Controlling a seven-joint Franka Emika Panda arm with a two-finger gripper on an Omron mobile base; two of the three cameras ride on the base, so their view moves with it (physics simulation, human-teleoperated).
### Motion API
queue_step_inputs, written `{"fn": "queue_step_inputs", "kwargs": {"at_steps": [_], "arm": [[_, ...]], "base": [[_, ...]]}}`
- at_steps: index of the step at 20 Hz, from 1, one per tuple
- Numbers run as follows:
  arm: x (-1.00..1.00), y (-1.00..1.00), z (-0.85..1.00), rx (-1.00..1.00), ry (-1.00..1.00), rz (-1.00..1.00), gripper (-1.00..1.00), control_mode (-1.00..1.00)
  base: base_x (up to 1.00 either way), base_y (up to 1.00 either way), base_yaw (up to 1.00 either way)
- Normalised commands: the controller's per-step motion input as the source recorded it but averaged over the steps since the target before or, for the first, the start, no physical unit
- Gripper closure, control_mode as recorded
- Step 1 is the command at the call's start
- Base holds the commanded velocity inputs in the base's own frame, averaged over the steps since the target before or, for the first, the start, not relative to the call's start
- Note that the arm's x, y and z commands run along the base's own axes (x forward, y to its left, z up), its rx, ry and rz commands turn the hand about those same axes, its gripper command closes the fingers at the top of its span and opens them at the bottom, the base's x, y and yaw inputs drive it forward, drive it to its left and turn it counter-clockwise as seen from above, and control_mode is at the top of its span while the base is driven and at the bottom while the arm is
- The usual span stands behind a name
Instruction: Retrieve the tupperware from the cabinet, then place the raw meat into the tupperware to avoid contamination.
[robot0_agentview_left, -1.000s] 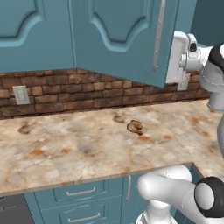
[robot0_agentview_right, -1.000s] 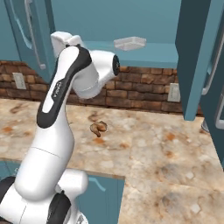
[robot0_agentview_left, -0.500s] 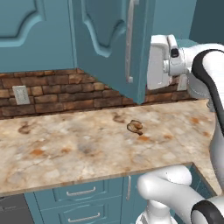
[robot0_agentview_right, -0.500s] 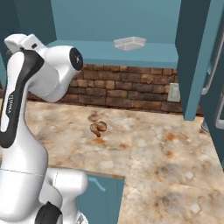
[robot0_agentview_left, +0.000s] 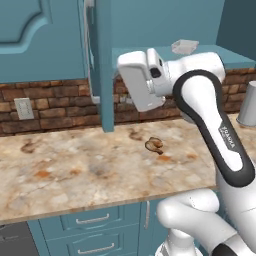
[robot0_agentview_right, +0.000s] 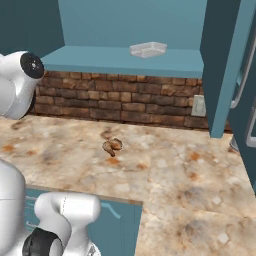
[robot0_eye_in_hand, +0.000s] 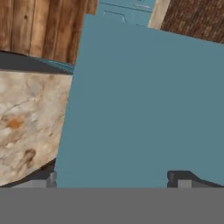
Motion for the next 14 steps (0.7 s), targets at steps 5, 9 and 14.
{"fn": "queue_step_inputs", "kwargs": {"at_steps": [5, 9, 14], "arm": [[0.00, 0.72, -0.14, -0.05, 0.00, -0.06, -1.00, -1.00], [0.04, 0.56, -0.10, -0.02, -0.01, -0.09, -1.00, -1.00], [0.09, 0.35, -0.03, -0.03, -0.01, -0.09, -1.00, -1.00]], "base": [[0.00, 0.00, 0.00], [0.00, 0.00, 0.00], [0.00, 0.00, 0.00]]}}
